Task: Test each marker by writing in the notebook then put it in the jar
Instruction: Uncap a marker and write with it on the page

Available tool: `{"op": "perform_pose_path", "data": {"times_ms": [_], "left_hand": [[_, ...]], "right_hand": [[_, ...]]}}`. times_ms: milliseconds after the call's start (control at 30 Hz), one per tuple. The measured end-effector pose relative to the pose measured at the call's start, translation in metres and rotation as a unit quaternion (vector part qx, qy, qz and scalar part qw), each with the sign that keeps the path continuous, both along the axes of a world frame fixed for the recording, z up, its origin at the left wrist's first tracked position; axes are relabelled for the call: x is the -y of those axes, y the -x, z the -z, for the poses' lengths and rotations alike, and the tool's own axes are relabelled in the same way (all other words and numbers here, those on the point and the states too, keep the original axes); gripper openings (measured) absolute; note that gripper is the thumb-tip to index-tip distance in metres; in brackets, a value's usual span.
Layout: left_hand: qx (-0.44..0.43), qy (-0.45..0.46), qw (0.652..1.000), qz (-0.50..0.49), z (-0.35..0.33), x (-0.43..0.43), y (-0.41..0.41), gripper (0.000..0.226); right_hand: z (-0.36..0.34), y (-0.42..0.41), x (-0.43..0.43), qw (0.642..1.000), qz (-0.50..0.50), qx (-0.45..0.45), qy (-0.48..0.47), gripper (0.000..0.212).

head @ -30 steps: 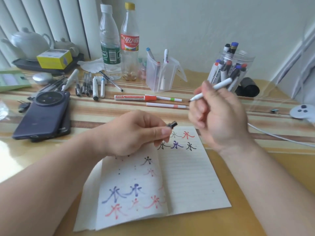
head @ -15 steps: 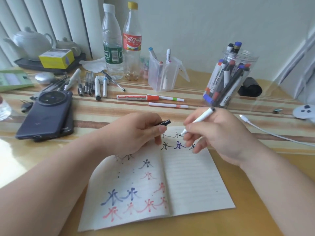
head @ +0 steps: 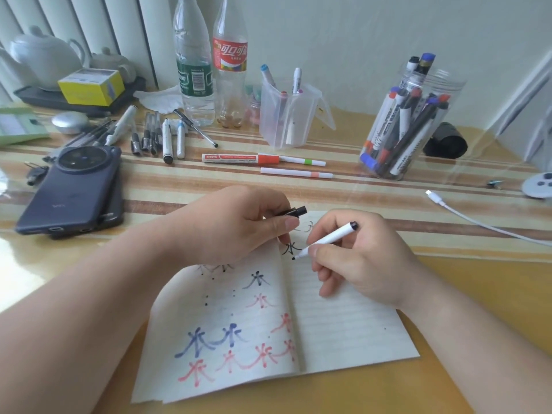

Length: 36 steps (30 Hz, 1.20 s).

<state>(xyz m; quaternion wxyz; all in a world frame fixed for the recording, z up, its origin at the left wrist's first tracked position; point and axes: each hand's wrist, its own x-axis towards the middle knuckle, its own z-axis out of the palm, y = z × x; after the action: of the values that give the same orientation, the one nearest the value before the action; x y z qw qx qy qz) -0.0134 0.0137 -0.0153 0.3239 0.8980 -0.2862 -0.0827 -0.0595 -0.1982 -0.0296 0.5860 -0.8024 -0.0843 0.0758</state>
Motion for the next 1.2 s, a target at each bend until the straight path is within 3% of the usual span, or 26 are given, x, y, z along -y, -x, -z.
{"op": "perform_pose_path", "data": {"times_ms": [100,767,967,1200], "left_hand": [[0.005,0.002,1.000,0.005,0.0007,0.0003,0.0013,0.022],[0.011,0.001,1.000,0.009,0.0026,0.0012,0.0009,0.023],[0.011,0.000,1.000,0.007,0.0036,0.0007,0.0009,0.022],[0.015,-0.001,1.000,0.009,0.0035,0.0014,0.0002,0.023]], "right_hand": [[0.0027,-0.0009,0.0007,1.000,0.011,0.008,0.021,0.019],[-0.0029,0.0012,-0.0034,0.997,0.005,-0.005,0.076,0.019],[-0.0040,0.0023,-0.0026,0.995,-0.033,-0.012,0.089,0.008],[-0.0043,0.0021,-0.0021,0.998,-0.025,-0.023,0.048,0.010]]}}
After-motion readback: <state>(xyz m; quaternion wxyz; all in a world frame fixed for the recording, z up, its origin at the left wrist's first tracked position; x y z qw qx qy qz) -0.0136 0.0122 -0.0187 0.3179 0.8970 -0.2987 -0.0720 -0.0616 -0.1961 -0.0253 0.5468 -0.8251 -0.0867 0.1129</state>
